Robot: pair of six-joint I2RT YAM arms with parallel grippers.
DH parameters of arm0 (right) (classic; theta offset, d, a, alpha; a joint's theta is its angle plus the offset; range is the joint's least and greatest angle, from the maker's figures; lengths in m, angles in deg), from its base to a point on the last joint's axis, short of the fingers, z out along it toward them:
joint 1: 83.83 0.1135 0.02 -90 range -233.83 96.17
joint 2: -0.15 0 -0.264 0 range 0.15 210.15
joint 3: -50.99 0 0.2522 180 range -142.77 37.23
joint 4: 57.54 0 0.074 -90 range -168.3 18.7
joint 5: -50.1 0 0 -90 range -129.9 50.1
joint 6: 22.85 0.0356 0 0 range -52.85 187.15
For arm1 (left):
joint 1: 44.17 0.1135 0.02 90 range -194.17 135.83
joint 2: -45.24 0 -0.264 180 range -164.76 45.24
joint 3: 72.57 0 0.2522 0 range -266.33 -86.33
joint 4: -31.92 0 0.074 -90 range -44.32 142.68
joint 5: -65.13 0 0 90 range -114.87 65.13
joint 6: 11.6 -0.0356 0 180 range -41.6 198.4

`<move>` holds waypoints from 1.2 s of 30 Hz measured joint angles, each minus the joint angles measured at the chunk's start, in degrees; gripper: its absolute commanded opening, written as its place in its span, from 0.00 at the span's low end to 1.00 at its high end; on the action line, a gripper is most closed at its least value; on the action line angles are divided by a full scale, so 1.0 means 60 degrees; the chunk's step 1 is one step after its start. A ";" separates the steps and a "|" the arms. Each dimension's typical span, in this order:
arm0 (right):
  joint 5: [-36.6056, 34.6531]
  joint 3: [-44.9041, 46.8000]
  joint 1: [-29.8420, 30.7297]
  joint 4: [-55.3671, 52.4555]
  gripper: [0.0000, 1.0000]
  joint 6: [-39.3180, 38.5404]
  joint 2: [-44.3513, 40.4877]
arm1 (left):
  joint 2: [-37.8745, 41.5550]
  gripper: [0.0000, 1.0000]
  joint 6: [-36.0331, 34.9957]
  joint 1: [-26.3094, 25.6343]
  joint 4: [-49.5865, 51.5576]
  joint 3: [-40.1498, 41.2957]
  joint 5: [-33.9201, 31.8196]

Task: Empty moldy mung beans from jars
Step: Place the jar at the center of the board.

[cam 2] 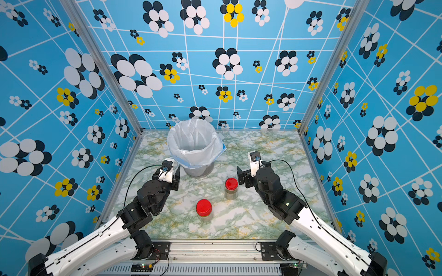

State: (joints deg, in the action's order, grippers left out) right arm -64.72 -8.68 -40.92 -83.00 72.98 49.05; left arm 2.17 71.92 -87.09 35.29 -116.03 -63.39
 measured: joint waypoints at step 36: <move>0.2102 0.0809 -0.0015 0.0554 0.99 0.0430 0.0984 | -0.4987 0.40 0.1738 0.3789 -0.5297 0.1118 0.1679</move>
State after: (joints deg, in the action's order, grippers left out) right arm -52.11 -3.83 -41.00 -79.68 75.56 54.95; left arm -27.75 82.34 -64.35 3.51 -109.32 -53.32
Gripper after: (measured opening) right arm 0.990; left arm 0.511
